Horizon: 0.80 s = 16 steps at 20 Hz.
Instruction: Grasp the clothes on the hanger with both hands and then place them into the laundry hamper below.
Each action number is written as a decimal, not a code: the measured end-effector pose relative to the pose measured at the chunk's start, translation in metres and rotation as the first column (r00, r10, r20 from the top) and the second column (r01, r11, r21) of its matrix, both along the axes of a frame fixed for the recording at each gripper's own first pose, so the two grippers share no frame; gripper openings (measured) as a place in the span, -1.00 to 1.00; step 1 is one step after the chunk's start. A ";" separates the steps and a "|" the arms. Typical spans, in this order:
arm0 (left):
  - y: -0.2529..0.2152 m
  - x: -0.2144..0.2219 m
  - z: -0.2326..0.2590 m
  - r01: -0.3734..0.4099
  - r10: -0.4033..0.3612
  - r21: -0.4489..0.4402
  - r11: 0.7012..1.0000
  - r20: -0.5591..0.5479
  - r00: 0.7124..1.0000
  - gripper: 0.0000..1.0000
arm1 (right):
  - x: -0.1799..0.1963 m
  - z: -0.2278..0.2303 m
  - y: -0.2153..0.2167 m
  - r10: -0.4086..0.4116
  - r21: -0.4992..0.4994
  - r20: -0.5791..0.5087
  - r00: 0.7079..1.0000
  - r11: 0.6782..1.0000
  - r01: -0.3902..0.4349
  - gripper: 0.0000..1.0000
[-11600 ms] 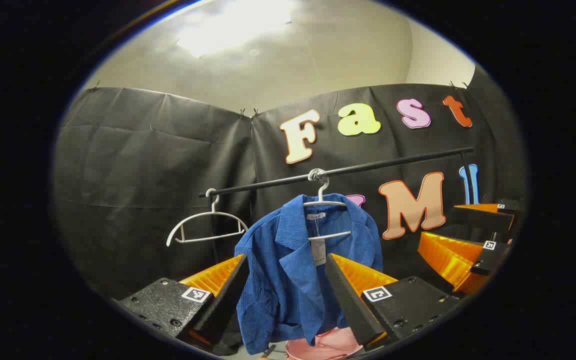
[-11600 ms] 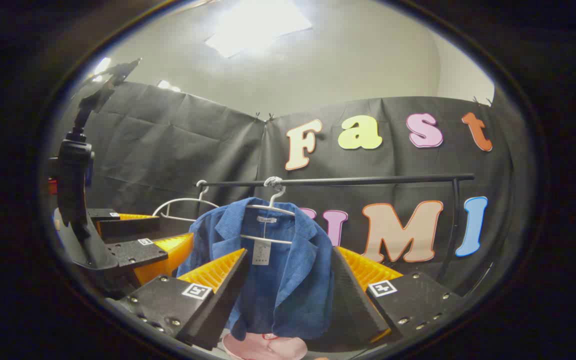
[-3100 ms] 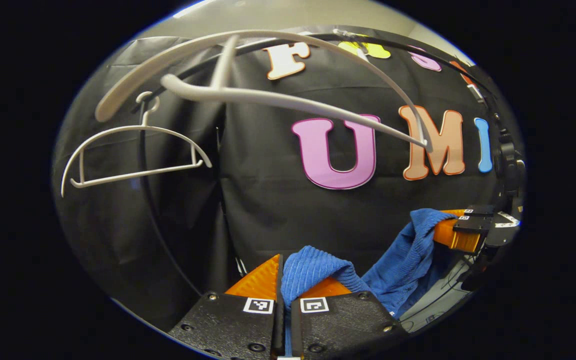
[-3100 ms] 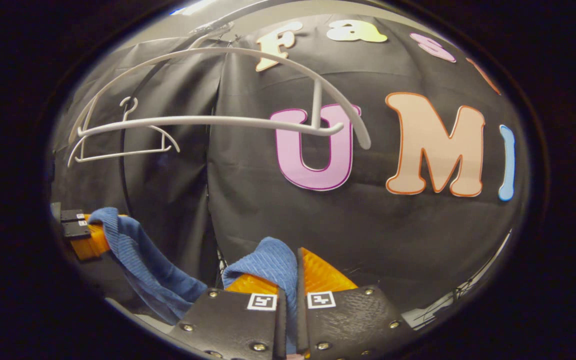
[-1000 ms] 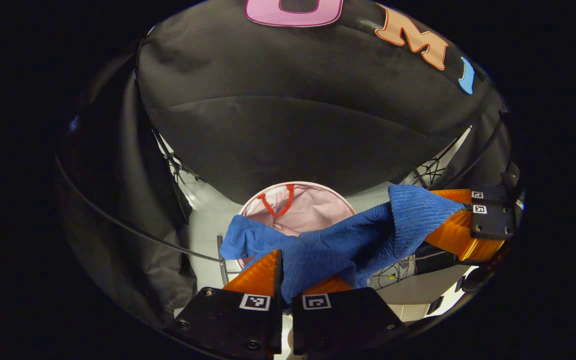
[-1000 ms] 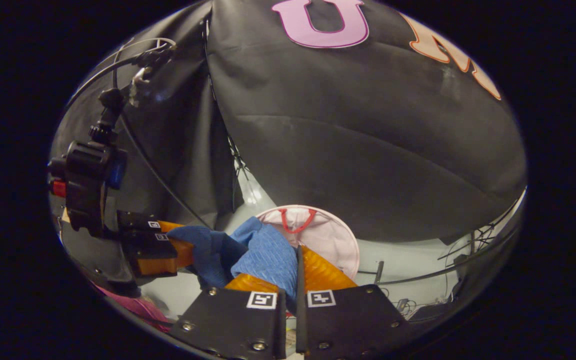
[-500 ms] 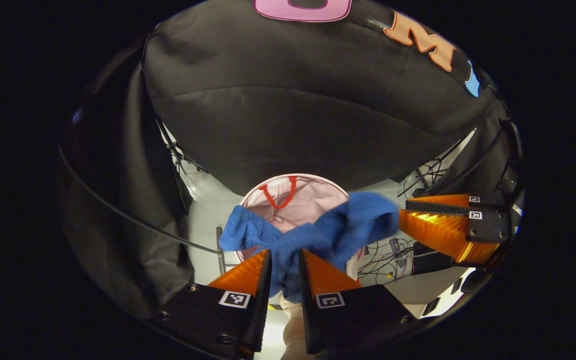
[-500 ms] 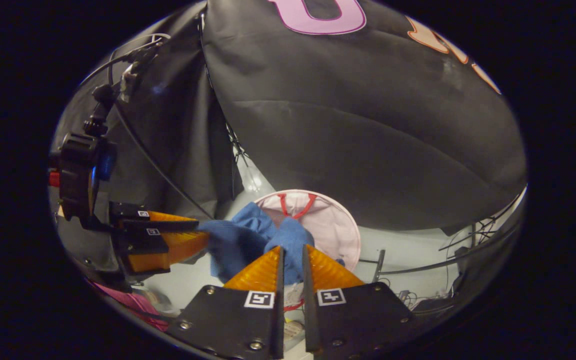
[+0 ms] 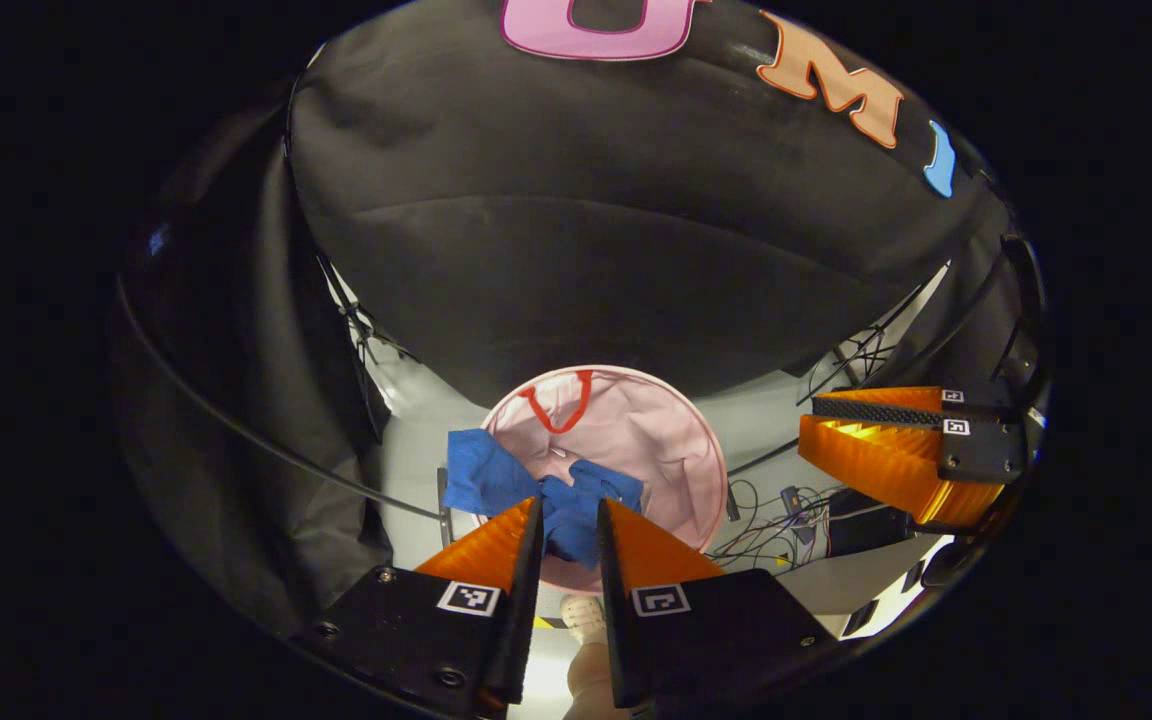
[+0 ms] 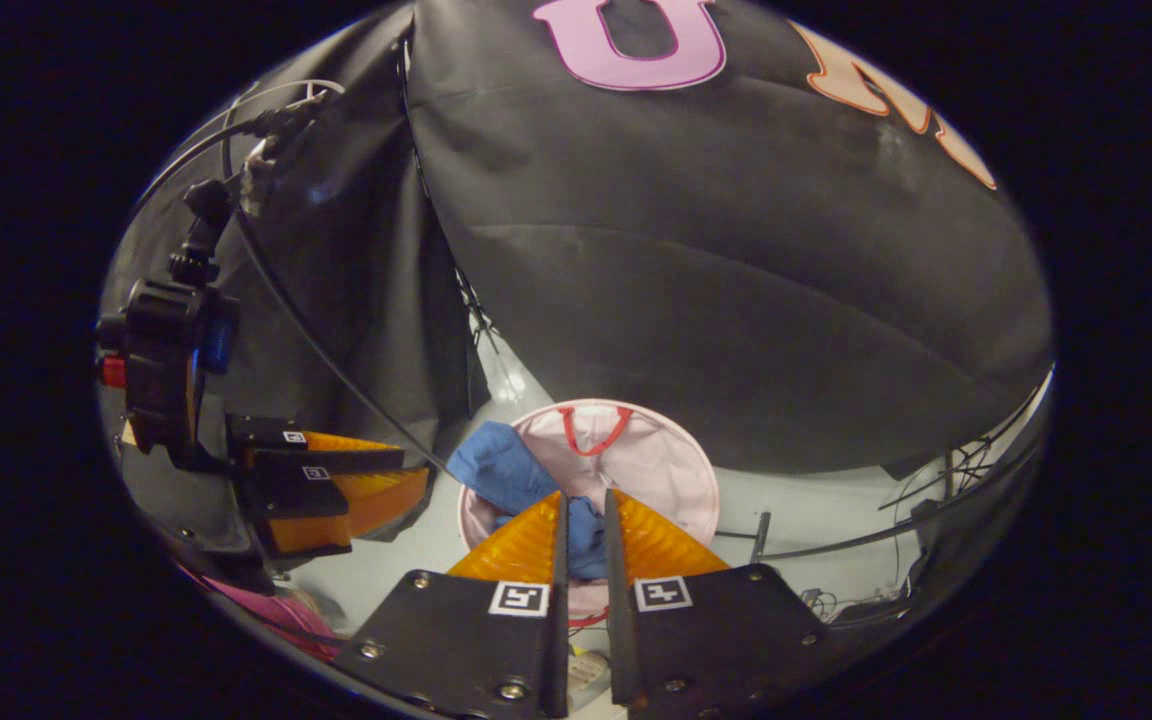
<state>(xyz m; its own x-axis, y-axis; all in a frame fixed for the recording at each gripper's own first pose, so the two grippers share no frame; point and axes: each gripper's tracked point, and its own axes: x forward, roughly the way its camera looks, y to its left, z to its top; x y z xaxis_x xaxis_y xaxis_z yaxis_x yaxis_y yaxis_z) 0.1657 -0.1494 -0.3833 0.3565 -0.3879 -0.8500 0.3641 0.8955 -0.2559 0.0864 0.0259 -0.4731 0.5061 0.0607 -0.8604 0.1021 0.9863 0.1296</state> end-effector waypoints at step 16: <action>-0.028 0.072 0.243 -0.094 0.172 -0.170 0.981 0.536 0.826 -0.34 | 0.049 0.220 -0.087 -0.064 -0.114 0.498 0.865 0.984 0.138 -0.66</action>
